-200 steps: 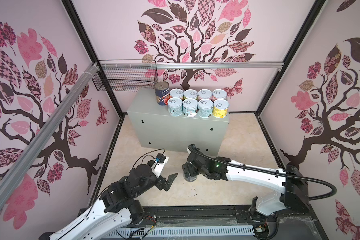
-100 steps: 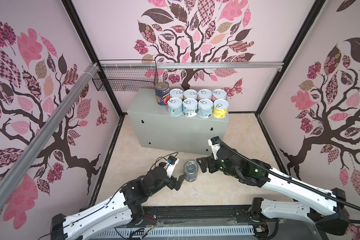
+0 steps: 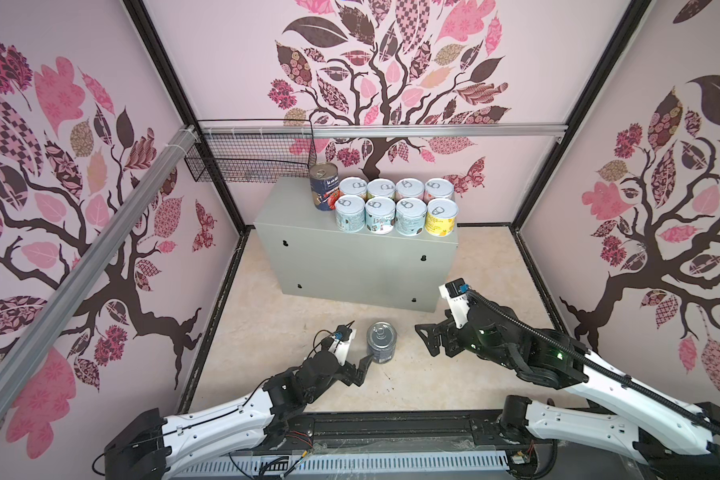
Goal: Place and organize the canned foods onto the counter
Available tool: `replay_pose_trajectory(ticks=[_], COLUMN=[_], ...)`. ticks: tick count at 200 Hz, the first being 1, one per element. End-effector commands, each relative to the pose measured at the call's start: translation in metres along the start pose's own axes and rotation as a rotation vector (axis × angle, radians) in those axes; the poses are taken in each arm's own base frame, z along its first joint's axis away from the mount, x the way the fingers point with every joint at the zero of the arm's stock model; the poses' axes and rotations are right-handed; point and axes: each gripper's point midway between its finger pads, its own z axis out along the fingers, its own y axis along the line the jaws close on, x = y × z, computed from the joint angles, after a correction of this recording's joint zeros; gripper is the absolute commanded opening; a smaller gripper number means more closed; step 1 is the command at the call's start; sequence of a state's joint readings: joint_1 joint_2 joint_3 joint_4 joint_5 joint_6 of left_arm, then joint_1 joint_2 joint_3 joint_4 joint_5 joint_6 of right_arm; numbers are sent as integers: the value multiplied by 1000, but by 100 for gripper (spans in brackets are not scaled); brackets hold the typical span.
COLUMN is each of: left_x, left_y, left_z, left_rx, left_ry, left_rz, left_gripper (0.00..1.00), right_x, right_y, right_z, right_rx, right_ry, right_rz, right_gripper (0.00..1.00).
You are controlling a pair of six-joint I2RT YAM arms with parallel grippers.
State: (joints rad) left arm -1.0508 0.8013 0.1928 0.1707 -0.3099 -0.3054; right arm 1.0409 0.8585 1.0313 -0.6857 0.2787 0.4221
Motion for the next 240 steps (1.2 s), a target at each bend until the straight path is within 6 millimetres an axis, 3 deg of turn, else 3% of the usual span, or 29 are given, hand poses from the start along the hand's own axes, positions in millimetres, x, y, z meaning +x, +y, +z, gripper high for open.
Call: replay_pose_trajectory(ticks=[1,64,171,240], left_x=[-6,-5,-20,-32], left_y=[-7,-20,-43,-50], left_z=[4,31,71,81], left_rx=[38,53,94,103], left_ry=[-77,-51,-136,-178], left_rz=[13,77,136,135], left_gripper=[98,98,98,95], right_x=[7,11,14,16], right_y=[-6,-14,-23,-28], right_z=[-3,2,2,0], right_rx=[14,26,56,79], right_ry=[19,21,42,47], right_rz=[-37,-35,-31,-42], right_gripper=[100,100,100,100])
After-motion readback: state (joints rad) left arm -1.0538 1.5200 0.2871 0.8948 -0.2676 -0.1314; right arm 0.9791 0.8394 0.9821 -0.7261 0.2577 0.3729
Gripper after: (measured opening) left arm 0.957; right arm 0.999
